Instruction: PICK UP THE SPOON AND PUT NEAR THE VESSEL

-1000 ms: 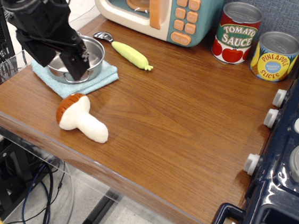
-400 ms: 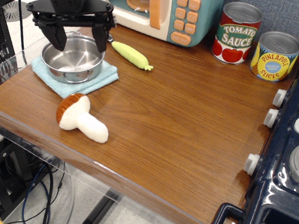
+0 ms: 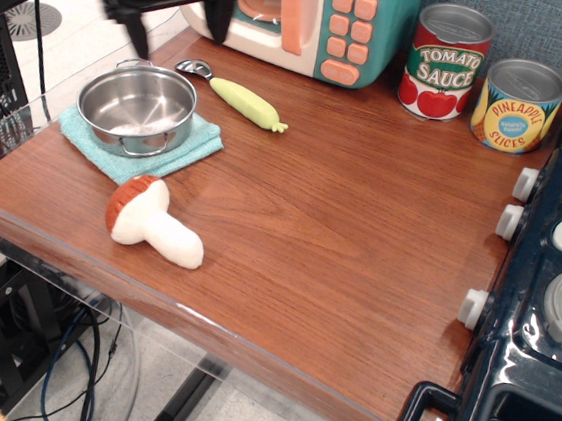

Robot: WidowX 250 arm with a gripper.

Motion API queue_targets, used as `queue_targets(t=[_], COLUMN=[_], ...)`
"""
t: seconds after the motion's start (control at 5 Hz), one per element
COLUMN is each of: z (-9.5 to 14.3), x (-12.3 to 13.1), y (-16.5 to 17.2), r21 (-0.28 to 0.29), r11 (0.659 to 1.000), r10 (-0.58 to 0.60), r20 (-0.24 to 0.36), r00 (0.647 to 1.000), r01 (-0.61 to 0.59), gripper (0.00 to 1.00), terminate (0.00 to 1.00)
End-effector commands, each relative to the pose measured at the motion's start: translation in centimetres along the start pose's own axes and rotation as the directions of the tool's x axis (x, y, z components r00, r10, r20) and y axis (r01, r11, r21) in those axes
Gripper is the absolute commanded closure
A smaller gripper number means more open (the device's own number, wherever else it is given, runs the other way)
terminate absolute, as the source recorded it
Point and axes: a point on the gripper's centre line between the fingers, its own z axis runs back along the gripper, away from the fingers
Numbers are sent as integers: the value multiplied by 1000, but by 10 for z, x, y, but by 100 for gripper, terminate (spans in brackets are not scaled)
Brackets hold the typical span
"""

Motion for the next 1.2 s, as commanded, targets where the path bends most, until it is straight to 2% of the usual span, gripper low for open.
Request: queue_targets(t=[0.0, 0.2, 0.4, 0.6, 1.0], z=[-10, -33, -45, -57, -84], x=[8, -2, -4, 0, 8], y=[-37, -46, -55, -63, -65], r21=[-19, 13, 22, 39, 88], r11=[973, 940, 920, 919, 931], r10=[232, 340, 391, 391, 355], r20=[64, 50, 45, 20, 13], r00=[971, 939, 919, 920, 935], r01=[-231, -341, -392, -392, -355], gripper=[0, 0, 0, 0, 0], terminate=[0, 0, 0, 0, 0])
